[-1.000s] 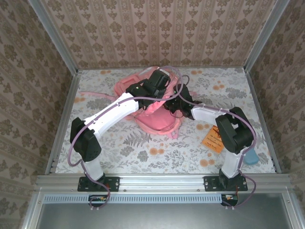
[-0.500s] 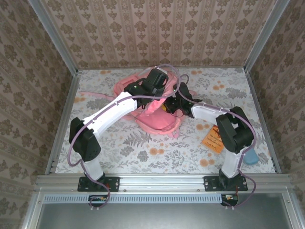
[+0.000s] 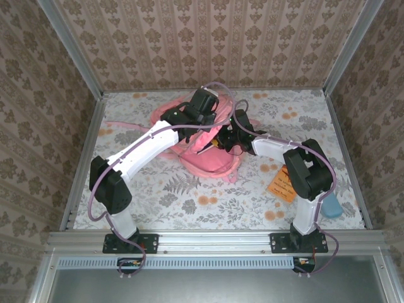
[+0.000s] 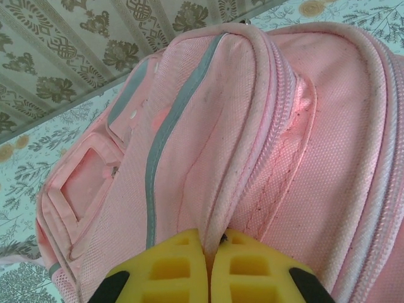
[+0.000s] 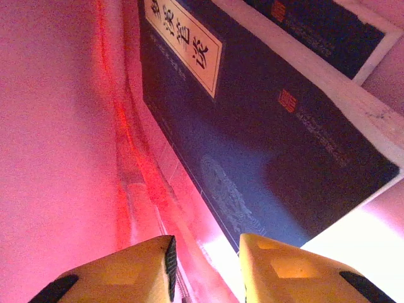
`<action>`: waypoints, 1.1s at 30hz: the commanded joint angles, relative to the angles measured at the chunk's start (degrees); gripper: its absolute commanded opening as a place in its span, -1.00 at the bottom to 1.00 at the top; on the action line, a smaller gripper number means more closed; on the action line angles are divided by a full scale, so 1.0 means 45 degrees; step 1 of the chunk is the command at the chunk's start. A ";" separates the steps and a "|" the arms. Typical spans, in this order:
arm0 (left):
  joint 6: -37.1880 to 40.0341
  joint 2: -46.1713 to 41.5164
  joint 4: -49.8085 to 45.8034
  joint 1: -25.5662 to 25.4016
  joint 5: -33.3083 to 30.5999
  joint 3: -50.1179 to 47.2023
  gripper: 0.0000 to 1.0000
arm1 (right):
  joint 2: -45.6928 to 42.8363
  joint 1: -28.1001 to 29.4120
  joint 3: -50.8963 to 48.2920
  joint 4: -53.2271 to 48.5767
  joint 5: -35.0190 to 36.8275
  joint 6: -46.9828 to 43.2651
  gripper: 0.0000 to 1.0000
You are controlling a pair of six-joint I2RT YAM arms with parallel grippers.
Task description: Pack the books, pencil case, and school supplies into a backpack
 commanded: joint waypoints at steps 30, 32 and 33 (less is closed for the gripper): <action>-0.0730 -0.0899 0.1309 0.0325 0.0410 -0.0072 -0.97 | 0.1539 0.0194 0.1787 -0.1972 0.0314 -0.1065 -0.59; -0.0781 -0.0861 0.1294 0.0382 0.0409 -0.0169 -0.97 | 0.1051 0.0185 0.1456 -0.1922 0.0232 -0.1225 -0.49; -0.0822 -0.0827 0.1294 0.0417 0.0397 -0.0225 -0.97 | 0.0669 0.0160 0.1218 -0.2070 0.0164 -0.1347 -0.43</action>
